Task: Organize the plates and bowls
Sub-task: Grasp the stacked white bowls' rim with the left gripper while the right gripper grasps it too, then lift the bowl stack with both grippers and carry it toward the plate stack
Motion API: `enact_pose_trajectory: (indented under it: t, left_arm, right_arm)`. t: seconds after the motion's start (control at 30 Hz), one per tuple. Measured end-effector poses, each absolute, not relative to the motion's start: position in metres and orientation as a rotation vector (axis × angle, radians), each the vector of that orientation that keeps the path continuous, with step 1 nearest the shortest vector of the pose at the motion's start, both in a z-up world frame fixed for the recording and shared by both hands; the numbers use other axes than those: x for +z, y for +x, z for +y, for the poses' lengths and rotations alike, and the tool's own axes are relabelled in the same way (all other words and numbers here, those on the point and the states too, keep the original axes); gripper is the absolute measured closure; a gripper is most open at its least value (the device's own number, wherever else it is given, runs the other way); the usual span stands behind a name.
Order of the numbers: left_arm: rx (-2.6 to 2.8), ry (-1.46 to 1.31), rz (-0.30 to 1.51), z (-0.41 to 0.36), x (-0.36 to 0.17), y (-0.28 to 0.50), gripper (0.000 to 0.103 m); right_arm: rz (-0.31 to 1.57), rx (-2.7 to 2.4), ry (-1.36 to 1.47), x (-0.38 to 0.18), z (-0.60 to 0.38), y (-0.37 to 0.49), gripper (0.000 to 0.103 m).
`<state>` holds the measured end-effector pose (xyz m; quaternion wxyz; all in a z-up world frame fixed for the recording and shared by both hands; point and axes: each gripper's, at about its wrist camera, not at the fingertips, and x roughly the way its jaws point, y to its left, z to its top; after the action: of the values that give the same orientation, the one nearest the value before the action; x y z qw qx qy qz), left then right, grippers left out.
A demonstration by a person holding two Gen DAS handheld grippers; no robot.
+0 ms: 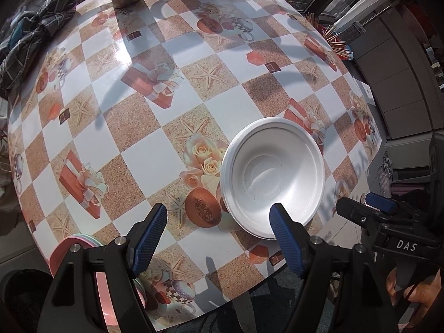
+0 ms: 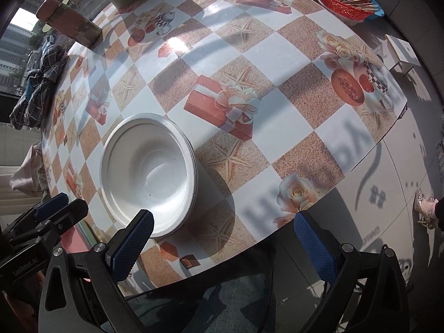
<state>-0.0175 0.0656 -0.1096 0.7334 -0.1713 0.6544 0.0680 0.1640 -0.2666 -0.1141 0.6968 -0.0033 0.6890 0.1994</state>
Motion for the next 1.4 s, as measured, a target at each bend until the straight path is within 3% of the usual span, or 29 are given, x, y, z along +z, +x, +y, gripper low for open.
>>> enact_pose_trajectory:
  t: [1.4]
  left_arm:
    - [0.261,-0.298,1.589,0.053,-0.212,0.032,0.020]
  right_arm:
    - [1.656,0.472,-0.259,-0.192,-0.201,0.219,0.001]
